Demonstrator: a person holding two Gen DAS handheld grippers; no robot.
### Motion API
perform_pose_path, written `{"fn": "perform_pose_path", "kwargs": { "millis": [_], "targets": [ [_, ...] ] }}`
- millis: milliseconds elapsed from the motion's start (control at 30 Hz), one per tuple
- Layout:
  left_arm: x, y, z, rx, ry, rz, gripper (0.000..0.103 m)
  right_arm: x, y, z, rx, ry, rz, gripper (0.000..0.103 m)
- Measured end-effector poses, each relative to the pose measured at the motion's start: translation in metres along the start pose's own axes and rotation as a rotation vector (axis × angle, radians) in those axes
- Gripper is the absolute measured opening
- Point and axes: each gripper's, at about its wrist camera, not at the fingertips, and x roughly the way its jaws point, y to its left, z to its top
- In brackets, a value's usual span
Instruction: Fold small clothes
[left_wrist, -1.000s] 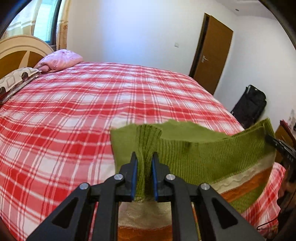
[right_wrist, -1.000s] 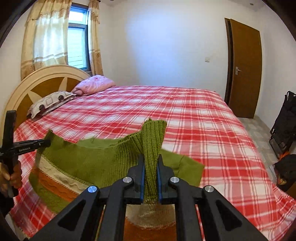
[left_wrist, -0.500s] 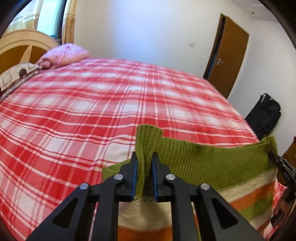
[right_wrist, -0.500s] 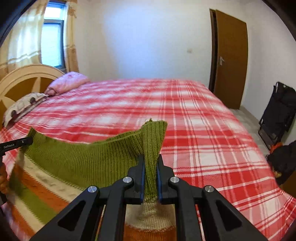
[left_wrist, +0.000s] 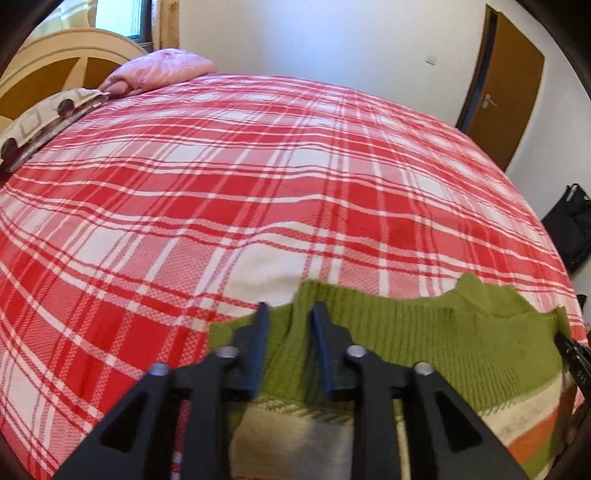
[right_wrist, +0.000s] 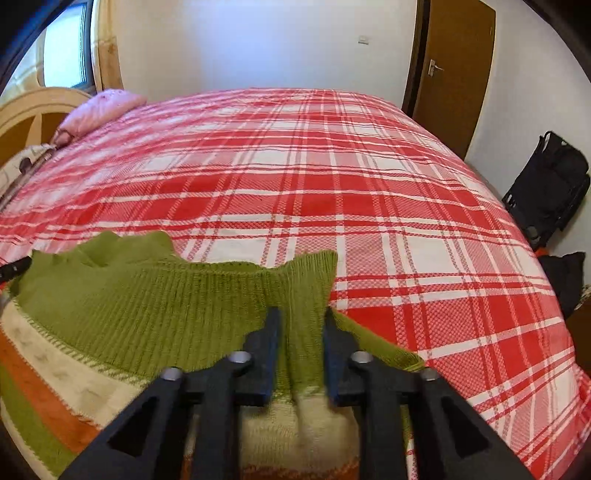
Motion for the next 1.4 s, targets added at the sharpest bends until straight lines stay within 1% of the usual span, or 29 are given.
{"fn": "perform_pose_path", "kwargs": {
  "millis": [33, 67, 100, 133, 167, 200, 233, 267, 300, 333, 367, 433, 533, 600, 633, 667, 733, 800, 833, 900, 1000, 1100, 1167, 1233, 1300, 1333, 1400],
  "targets": [
    [0.001, 0.001, 0.0, -0.005, 0.002, 0.022, 0.045, 0.0, -0.005, 0.002, 0.02, 0.012, 0.004, 0.06],
    [0.001, 0.001, 0.0, -0.009, 0.007, 0.027, 0.045, -0.001, -0.016, 0.003, 0.061, 0.026, 0.057, 0.06],
    [0.001, 0.002, 0.001, -0.01, 0.017, 0.024, 0.045, -0.006, -0.026, 0.003, 0.11, 0.027, 0.091, 0.06],
    [0.0, 0.002, 0.003, 0.0, 0.032, 0.027, 0.045, -0.022, -0.038, 0.0, 0.175, -0.021, 0.087, 0.06],
    [-0.004, 0.001, 0.004, 0.018, 0.046, 0.036, 0.045, -0.042, -0.046, -0.006, 0.215, -0.088, 0.06, 0.06],
    [-0.013, 0.001, 0.003, 0.041, 0.052, 0.044, 0.045, -0.066, -0.051, -0.014, 0.234, -0.161, 0.031, 0.06],
    [-0.024, 0.0, 0.0, 0.065, 0.037, 0.045, 0.046, -0.088, -0.052, -0.024, 0.229, -0.214, 0.026, 0.06],
    [-0.036, -0.001, -0.005, 0.087, 0.017, 0.045, 0.05, -0.107, -0.049, -0.036, 0.212, -0.242, 0.051, 0.06],
    [-0.05, -0.002, -0.012, 0.111, 0.0, 0.055, 0.06, -0.118, -0.045, -0.045, 0.196, -0.244, 0.078, 0.06],
    [-0.064, -0.004, -0.022, 0.134, -0.013, 0.072, 0.069, -0.128, -0.038, -0.056, 0.175, -0.233, 0.109, 0.06],
    [-0.074, -0.006, -0.032, 0.148, -0.026, 0.077, 0.07, -0.135, -0.031, -0.067, 0.156, -0.224, 0.13, 0.06],
    [-0.092, -0.011, -0.052, 0.173, -0.04, 0.066, 0.07, -0.147, -0.012, -0.09, 0.103, -0.214, 0.154, 0.06],
    [-0.108, -0.026, -0.083, 0.2, -0.031, 0.058, 0.07, -0.153, 0.013, -0.117, 0.027, -0.211, 0.142, 0.06],
    [-0.113, -0.036, -0.102, 0.214, -0.024, 0.056, 0.07, -0.149, 0.021, -0.13, 0.037, -0.182, 0.173, 0.06],
    [-0.113, -0.042, -0.11, 0.22, -0.008, 0.05, 0.07, -0.144, 0.023, -0.134, 0.045, -0.169, 0.184, 0.06],
    [-0.112, -0.047, -0.116, 0.226, 0.003, 0.05, 0.07, -0.141, 0.025, -0.138, 0.044, -0.16, 0.177, 0.06],
    [-0.11, -0.054, -0.125, 0.243, 0.005, 0.073, 0.071, -0.13, 0.028, -0.145, 0.034, -0.126, 0.155, 0.06],
    [-0.109, -0.058, -0.132, 0.254, -0.01, 0.095, 0.071, -0.122, 0.027, -0.151, 0.04, -0.105, 0.163, 0.06],
    [-0.109, -0.059, -0.133, 0.255, -0.019, 0.101, 0.071, -0.122, 0.025, -0.154, 0.048, -0.109, 0.173, 0.06],
    [-0.11, -0.058, -0.131, 0.245, -0.017, 0.101, 0.071, -0.121, 0.023, -0.154, 0.051, -0.096, 0.182, 0.06],
    [-0.107, -0.055, -0.13, 0.234, -0.018, 0.111, 0.077, -0.122, 0.026, -0.155, 0.031, -0.081, 0.165, 0.06],
    [-0.108, -0.054, -0.135, 0.246, -0.03, 0.117, 0.078, -0.127, 0.028, -0.162, 0.003, -0.08, 0.149, 0.06],
    [-0.109, -0.054, -0.14, 0.259, -0.041, 0.128, 0.083, -0.133, 0.027, -0.169, -0.004, -0.089, 0.149, 0.06],
    [-0.108, -0.052, -0.143, 0.265, -0.054, 0.152, 0.094, -0.136, 0.026, -0.172, -0.009, -0.087, 0.145, 0.06],
    [-0.106, -0.047, -0.145, 0.25, -0.056, 0.154, 0.098, -0.139, 0.026, -0.172, -0.018, -0.074, 0.14, 0.06],
    [-0.105, -0.044, -0.145, 0.234, -0.053, 0.142, 0.098, -0.141, 0.025, -0.17, -0.012, -0.061, 0.149, 0.06],
    [-0.103, -0.041, -0.143, 0.217, -0.046, 0.127, 0.101, -0.146, 0.019, -0.165, 0.023, -0.063, 0.194, 0.06]
  ]
}}
